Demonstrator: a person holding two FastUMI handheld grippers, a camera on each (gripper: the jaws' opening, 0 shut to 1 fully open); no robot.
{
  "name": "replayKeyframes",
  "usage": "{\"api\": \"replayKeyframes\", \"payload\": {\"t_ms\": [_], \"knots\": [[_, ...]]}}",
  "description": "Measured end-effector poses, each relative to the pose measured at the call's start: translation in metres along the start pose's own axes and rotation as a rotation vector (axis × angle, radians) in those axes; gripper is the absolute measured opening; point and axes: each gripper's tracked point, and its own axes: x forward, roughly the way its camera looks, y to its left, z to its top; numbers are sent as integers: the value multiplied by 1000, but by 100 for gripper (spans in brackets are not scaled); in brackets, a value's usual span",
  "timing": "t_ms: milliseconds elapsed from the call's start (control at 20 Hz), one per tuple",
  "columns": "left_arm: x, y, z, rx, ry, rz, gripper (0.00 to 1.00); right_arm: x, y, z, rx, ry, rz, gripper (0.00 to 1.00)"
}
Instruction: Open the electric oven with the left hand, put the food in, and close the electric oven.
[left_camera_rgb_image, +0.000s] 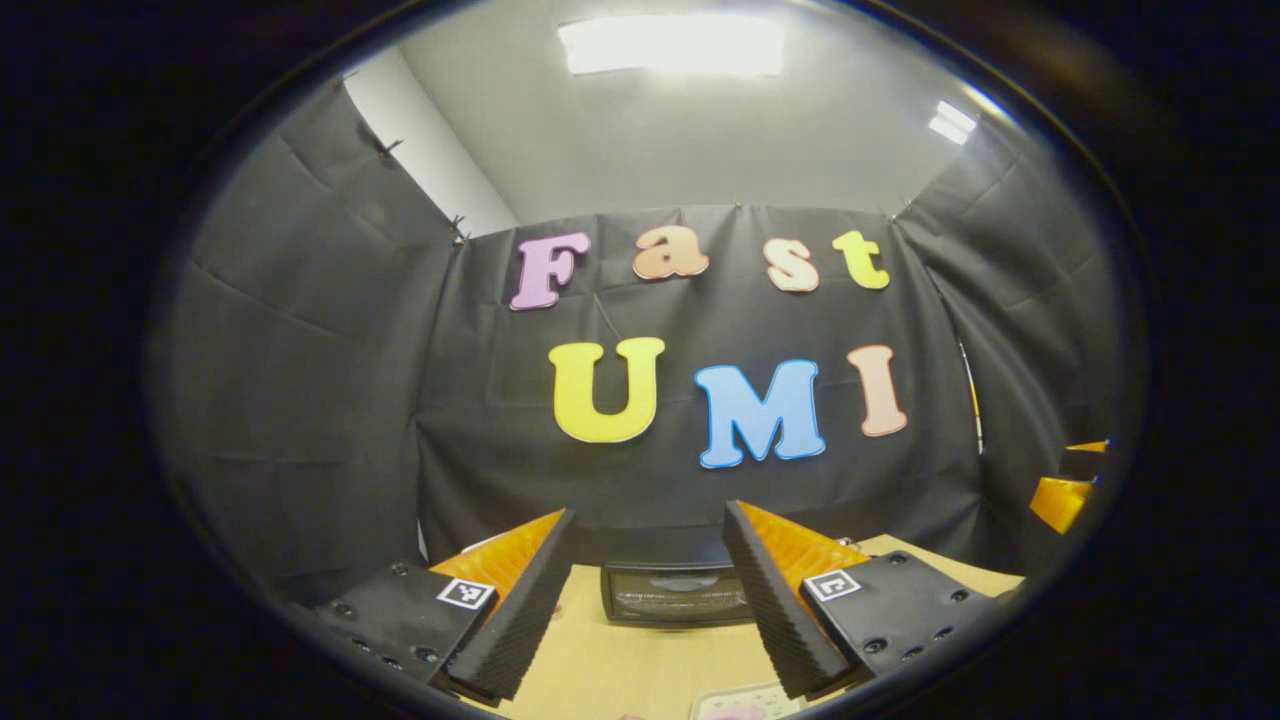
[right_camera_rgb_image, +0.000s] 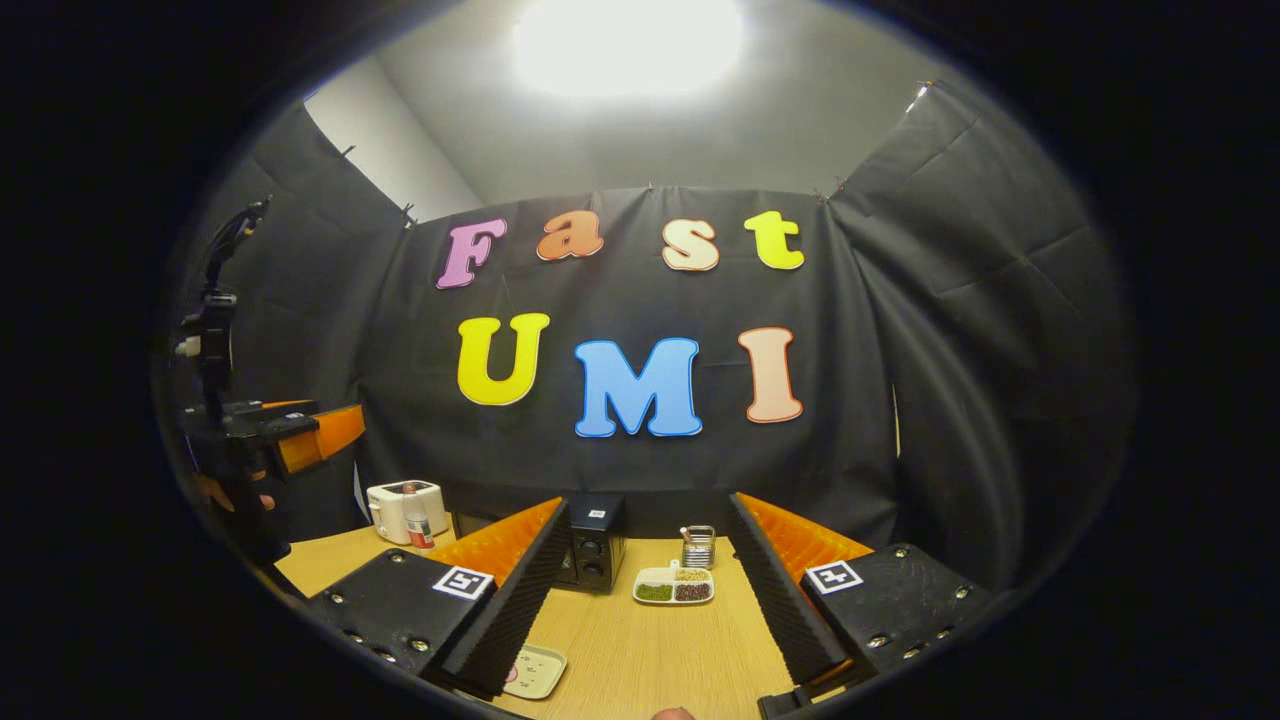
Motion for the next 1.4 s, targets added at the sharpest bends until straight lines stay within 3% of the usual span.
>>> {"api": "replayKeyframes", "payload": {"t_ms": [100, 250, 450, 500, 900, 1400], "knots": [[26, -1, -5, -4, -10, -21, 100, 11, -1, 1, -5, -9, -30, 98], [67, -1, -23, -16, 1, -55, 100, 27, -1, 0, -6, -16, -74, 98], [122, -3, -53, -35, 31, -96, 90, 44, -3, -8, -14, 8, -143, 98], [135, -4, -62, -31, 40, -105, 100, 48, -3, -10, -19, 10, -161, 98], [212, -22, -146, -53, 141, -190, 100, 72, -5, -26, -65, 52, -284, 98], [276, -47, -256, -36, 276, -247, 97, 88, -1, -43, -104, 107, -375, 98]]}}
